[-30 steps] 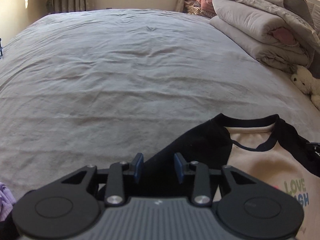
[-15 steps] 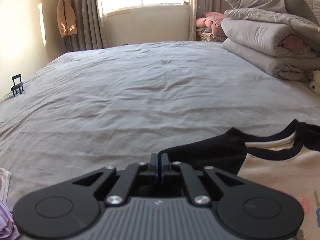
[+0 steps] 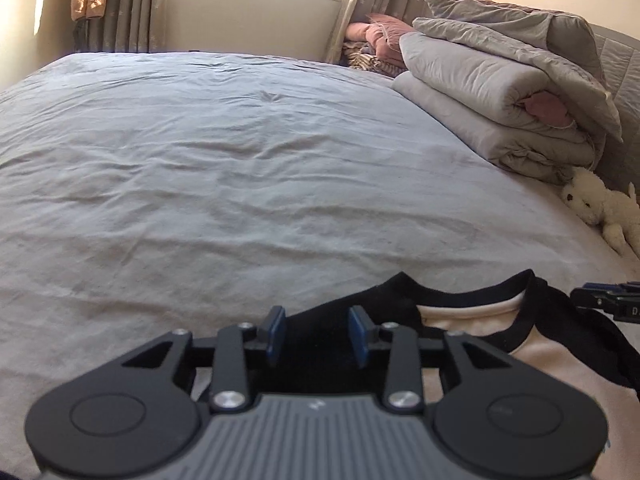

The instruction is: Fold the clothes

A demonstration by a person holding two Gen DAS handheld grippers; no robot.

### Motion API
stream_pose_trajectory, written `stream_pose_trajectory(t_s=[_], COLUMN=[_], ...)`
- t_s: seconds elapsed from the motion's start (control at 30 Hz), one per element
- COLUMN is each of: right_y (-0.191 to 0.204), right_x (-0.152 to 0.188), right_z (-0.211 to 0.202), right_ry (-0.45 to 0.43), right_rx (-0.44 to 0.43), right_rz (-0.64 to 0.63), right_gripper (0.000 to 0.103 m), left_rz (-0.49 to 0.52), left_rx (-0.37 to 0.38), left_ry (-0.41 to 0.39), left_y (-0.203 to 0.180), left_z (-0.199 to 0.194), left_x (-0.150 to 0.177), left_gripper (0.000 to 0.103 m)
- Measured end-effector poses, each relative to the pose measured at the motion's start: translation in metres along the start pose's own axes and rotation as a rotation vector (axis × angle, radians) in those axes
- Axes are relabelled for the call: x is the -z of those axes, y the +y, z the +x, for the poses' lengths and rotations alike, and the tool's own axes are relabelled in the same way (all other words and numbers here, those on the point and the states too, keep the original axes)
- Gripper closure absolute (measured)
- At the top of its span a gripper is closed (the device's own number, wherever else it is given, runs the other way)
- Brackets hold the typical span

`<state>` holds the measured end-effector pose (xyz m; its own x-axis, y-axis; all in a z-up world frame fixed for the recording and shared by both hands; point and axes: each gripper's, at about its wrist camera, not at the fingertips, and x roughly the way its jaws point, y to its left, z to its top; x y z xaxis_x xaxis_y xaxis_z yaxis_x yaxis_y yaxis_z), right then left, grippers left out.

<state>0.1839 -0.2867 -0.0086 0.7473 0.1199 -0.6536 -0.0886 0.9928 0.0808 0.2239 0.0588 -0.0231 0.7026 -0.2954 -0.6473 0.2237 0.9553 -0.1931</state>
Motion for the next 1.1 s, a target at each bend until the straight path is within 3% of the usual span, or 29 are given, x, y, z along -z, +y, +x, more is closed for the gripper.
stream_pose_trajectory(t_s=[0.17, 0.2, 0.23, 0.27, 0.33, 0.43, 0.5, 0.63, 0.7, 0.73, 0.77, 0.8, 0.87, 0.9, 1.1], right_y=[0.023, 0.027, 0.029, 0.032, 0.042, 0.048, 0.049, 0.040, 0.040, 0.041, 0.040, 0.039, 0.035, 0.031, -0.007], right_x=[-0.011, -0.012, -0.011, -0.010, -0.007, -0.008, -0.011, -0.019, -0.015, -0.013, -0.011, -0.010, -0.008, -0.008, -0.007], right_z=[0.027, 0.032, 0.035, 0.037, 0.035, 0.021, 0.014, 0.027, 0.031, 0.030, 0.025, 0.020, 0.006, -0.003, -0.061], right_ry=[0.012, 0.019, 0.024, 0.028, 0.008, -0.102, -0.158, -0.094, -0.056, -0.039, -0.023, -0.007, 0.018, 0.027, 0.128], right_rx=[-0.027, -0.039, -0.056, -0.073, -0.044, 0.079, 0.130, 0.084, 0.076, 0.075, 0.081, 0.089, 0.103, 0.109, 0.170], right_rz=[-0.060, -0.061, -0.060, -0.063, -0.102, -0.150, -0.163, -0.126, -0.115, -0.115, -0.122, -0.132, -0.151, -0.162, -0.120], right_gripper=[0.055, 0.055, 0.062, 0.083, 0.102, 0.103, 0.103, 0.103, 0.103, 0.095, 0.089, 0.086, 0.057, 0.053, 0.052], left_rz=[-0.003, 0.000, 0.003, 0.006, 0.007, 0.007, 0.029, 0.123, 0.119, 0.115, 0.111, 0.107, 0.116, 0.121, 0.079], left_rx=[0.078, 0.092, 0.093, 0.095, 0.051, 0.013, 0.002, -0.072, -0.100, -0.113, -0.126, -0.139, -0.127, -0.120, -0.032], left_ry=[0.037, 0.046, 0.043, 0.040, -0.041, -0.156, -0.144, -0.070, -0.077, -0.079, -0.081, -0.082, -0.102, -0.111, -0.066], left_y=[-0.011, -0.015, -0.017, -0.020, -0.022, -0.020, -0.021, -0.029, -0.032, -0.033, -0.034, -0.035, -0.040, -0.043, -0.057], left_z=[0.018, 0.022, 0.023, 0.024, 0.017, 0.006, 0.011, 0.036, 0.032, 0.028, 0.024, 0.020, 0.004, -0.005, -0.048], left_x=[-0.007, -0.007, -0.007, -0.006, -0.004, -0.002, -0.002, 0.008, 0.006, 0.005, 0.004, 0.003, 0.002, 0.001, 0.005], left_gripper=[0.071, 0.085, 0.098, 0.102, 0.103, 0.103, 0.103, 0.100, 0.092, 0.085, 0.067, 0.062, 0.061, 0.058, 0.056])
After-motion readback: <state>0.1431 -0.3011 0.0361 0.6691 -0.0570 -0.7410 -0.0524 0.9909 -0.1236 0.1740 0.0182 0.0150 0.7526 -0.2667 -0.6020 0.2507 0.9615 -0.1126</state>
